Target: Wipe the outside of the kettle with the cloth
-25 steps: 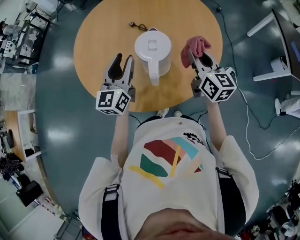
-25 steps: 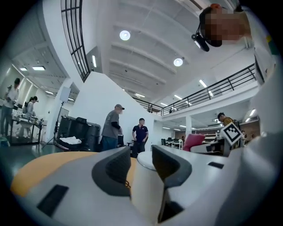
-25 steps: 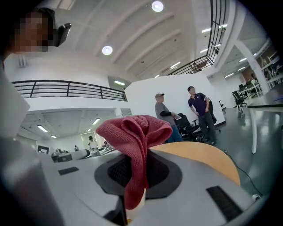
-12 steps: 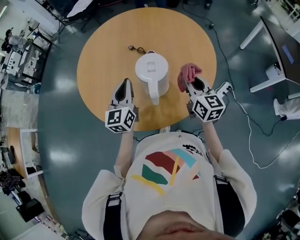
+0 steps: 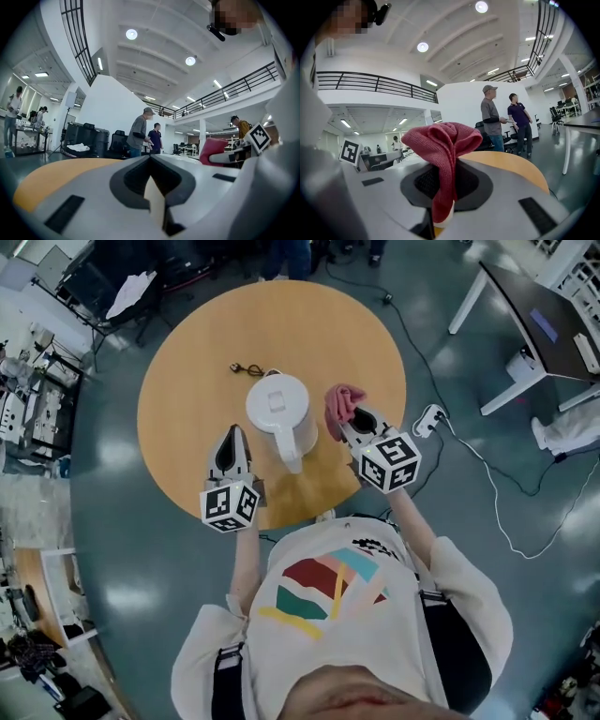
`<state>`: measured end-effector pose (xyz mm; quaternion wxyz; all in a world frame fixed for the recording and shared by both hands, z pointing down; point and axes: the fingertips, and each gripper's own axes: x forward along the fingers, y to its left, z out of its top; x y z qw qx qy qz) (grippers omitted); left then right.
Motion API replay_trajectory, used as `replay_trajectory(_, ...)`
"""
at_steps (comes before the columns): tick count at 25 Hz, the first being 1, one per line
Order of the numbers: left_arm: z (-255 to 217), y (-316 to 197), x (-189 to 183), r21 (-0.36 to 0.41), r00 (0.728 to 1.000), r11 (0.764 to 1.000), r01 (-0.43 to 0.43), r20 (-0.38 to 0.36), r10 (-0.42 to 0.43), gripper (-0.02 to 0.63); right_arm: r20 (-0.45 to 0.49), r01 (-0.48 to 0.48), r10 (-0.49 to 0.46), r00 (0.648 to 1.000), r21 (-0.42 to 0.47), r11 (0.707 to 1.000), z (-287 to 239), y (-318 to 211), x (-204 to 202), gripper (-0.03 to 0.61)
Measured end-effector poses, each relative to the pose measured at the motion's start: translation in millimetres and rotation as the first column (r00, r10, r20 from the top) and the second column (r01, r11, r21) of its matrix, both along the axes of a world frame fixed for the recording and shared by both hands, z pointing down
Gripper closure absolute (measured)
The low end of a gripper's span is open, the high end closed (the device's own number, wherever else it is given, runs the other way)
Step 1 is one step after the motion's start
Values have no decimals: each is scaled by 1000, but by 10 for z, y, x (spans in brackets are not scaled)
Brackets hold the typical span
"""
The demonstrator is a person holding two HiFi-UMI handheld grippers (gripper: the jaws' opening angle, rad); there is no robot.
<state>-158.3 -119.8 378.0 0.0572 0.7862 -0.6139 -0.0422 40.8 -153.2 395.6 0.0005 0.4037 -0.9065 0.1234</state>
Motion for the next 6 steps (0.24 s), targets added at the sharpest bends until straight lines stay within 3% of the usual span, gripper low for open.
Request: replay_trajectory(6,-602,-543,301,22,999,999,-38,-21,38,571,-28,-28,28,999,19,999,-638,-428,270,532)
